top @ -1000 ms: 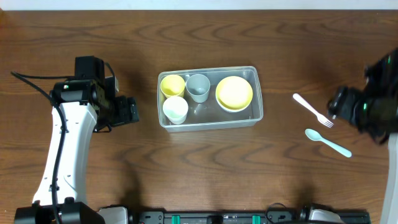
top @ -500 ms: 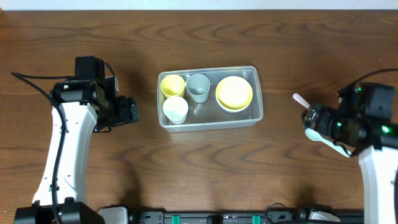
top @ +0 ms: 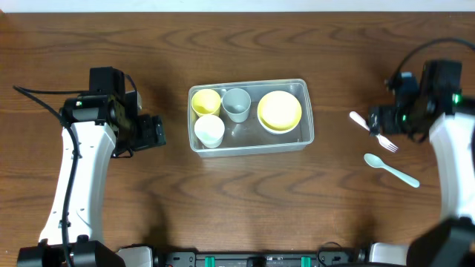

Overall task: Pack container
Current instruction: 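Move the right gripper back toward the white fork, then lower the right gripper and grasp the white fork handle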

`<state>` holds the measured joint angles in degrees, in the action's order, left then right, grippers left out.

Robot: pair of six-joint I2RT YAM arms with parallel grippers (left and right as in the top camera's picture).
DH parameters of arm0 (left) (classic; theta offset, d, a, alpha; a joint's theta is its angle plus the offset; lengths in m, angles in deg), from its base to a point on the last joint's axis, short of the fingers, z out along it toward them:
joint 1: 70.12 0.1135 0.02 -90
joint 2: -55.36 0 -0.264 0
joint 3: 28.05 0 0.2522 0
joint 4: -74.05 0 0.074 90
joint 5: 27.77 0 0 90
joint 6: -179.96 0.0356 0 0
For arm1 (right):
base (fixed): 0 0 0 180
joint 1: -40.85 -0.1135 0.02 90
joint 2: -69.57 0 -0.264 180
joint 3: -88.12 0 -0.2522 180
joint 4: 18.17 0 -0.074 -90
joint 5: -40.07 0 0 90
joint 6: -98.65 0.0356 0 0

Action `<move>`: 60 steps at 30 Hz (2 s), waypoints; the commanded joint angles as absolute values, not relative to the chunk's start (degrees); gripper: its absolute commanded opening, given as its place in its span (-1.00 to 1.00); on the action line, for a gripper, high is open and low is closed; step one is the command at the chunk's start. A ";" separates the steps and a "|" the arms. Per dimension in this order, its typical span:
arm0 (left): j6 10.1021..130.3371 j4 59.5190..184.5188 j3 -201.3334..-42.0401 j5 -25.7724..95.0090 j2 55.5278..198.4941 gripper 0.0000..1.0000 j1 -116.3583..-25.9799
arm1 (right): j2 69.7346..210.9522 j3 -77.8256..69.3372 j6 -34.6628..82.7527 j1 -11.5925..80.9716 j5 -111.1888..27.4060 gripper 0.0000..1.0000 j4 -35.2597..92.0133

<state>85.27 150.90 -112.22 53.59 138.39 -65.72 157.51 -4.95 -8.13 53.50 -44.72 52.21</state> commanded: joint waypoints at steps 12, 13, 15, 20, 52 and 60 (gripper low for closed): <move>85.16 151.32 -112.16 53.68 137.69 0.77 -65.52 | 179.70 7.15 -17.16 54.52 -51.41 0.97 57.85; 85.16 151.32 -112.16 53.68 137.69 0.77 -65.52 | 180.68 7.15 -17.16 54.50 -51.41 0.97 57.81; 85.18 151.34 -112.16 53.68 137.69 0.77 -65.52 | 182.30 7.15 -17.16 54.50 -51.37 0.97 57.72; 85.18 151.30 -112.16 53.72 137.69 0.77 -65.52 | 185.51 7.13 -17.11 54.50 -50.03 0.93 56.87; 85.16 151.43 -112.16 53.85 137.69 0.77 -65.54 | 192.85 6.39 -14.01 54.50 -49.68 0.47 54.79; 85.16 151.51 -112.16 53.85 137.69 0.77 -65.52 | 192.85 6.39 -12.30 54.50 -49.68 0.05 54.83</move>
<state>85.27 151.03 -112.22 53.59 138.39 -65.72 190.82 6.50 -13.07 53.67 -51.24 54.70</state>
